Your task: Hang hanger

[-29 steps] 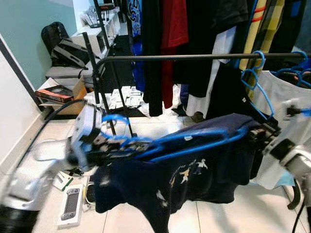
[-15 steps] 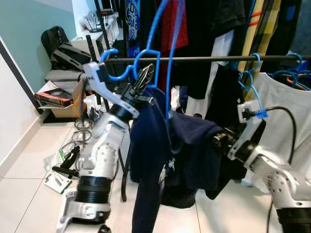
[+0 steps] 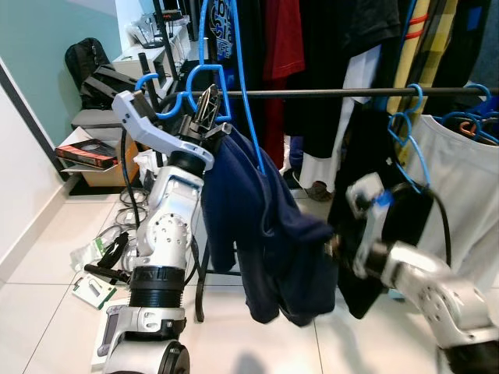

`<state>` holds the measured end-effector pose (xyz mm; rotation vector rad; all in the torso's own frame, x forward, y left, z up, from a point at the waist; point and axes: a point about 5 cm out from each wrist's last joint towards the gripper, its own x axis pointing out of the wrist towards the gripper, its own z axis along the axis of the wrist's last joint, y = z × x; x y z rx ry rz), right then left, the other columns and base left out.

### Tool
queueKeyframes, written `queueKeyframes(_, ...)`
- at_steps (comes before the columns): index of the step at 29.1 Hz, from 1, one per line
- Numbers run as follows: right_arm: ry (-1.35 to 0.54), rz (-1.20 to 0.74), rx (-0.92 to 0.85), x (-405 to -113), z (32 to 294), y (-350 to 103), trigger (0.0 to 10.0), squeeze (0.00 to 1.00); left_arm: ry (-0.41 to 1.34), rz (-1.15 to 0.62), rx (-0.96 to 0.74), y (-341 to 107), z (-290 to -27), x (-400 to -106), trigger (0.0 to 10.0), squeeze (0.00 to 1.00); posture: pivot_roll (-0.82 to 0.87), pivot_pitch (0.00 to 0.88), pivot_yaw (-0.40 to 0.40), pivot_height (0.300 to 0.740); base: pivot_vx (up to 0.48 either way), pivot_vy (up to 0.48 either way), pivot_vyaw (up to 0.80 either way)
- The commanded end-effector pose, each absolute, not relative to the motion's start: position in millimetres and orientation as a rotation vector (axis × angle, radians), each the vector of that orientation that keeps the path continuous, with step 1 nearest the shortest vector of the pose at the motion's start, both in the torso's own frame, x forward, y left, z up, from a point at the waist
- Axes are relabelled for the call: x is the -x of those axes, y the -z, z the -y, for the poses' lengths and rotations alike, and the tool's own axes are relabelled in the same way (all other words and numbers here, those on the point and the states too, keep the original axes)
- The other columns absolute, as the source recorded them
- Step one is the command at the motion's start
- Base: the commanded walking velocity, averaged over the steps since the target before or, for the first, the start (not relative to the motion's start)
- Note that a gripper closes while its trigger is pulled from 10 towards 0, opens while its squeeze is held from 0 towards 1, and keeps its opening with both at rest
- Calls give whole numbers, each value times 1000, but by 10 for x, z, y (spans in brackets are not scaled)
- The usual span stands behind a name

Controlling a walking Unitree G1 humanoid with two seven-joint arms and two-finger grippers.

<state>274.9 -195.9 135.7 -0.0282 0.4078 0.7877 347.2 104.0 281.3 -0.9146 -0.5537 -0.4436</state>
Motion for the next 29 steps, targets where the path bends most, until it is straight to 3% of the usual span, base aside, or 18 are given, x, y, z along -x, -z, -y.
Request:
queueKeyframes(1, -788, -573, 82, -2607, 2069, -1088, 0, 0, 452, 636, 1030, -3048, -889, -3450, 10000, 0, -121, 0, 70, 740, 0, 0, 0)
queueKeyframes(6, -700, -763, 96, -2392, 2384, -795, 0, 0, 556, 735, 1067, -3264, -971, -3409, 10000, 0, -125, 0, 75, 740, 0, 0, 0)
queueKeyframes(13, -679, -798, 101, -2332, 2476, -739, 0, 0, 631, 781, 1070, -3337, -1007, -3359, 10000, 0, -131, 0, 80, 740, 0, 0, 0)
queueKeyframes(19, -757, -866, 134, -2217, 2406, -645, 0, 0, 526, 765, 1100, -3329, -1019, -3415, 10000, 0, -127, 0, 79, 740, 0, 0, 0)
queueKeyframes(22, -840, -958, 179, -2084, 2327, -527, 0, 0, 389, 713, 1121, -3285, -959, -3508, 10000, 0, -128, 0, 77, 740, 0, 0, 0)
queueKeyframes(29, -871, -1040, 213, -1963, 2337, -413, 0, 0, 344, 708, 1129, -3305, -992, -3571, 10000, 0, -125, 0, 76, 740, 0, 0, 0)
